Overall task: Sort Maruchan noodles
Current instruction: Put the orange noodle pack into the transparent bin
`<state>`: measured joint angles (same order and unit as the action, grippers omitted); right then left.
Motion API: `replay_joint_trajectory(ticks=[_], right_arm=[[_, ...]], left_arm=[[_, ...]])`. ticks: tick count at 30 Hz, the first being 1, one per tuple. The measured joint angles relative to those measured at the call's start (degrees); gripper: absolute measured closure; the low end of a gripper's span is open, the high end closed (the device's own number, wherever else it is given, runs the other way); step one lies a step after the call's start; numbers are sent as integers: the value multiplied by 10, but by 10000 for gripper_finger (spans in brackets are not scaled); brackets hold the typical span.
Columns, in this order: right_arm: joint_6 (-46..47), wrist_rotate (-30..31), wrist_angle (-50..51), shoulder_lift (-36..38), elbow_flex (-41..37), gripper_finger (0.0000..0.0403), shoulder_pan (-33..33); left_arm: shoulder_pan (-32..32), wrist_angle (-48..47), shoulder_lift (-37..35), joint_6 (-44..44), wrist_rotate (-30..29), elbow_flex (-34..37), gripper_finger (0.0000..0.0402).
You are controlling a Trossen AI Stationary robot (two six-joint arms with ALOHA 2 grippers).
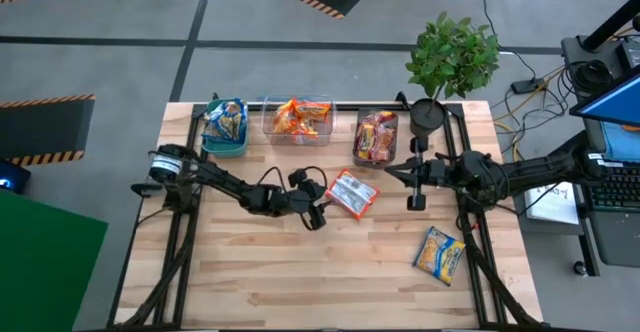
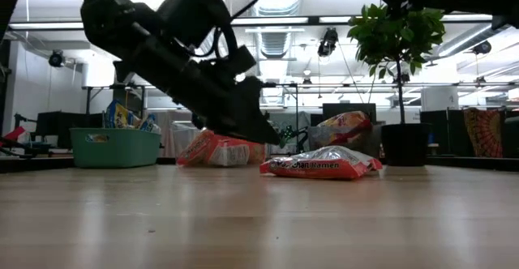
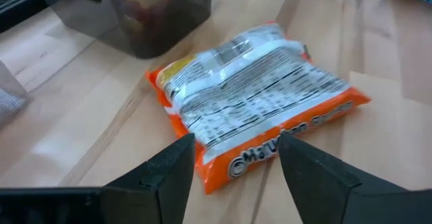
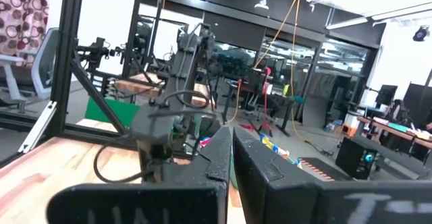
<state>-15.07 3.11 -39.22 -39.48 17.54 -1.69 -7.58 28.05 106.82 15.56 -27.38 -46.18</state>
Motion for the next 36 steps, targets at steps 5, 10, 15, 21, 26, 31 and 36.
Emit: replay_joint_trajectory(ticks=[5,10,15,21,26,31,36], right_arm=[[0,0,0,0,0,394,0],[0,0,0,0,0,394,0],[0,0,3,0,0,394,0],[0,0,5,0,0,394,0],[-1,0,10,0,0,394,0],[-1,20,18,0,0,394,0],[-10,84,55,0,0,394,0]], left_arm=[[14,16,20,-4,23,0,192],[22,71,56,-25,42,0,191],[26,101,83,-25,42,0,191],[27,105,91,-25,44,-1,196],[33,109,93,-25,42,-1,210],[39,109,93,-8,41,-1,253],[39,109,93,3,30,-1,332]])
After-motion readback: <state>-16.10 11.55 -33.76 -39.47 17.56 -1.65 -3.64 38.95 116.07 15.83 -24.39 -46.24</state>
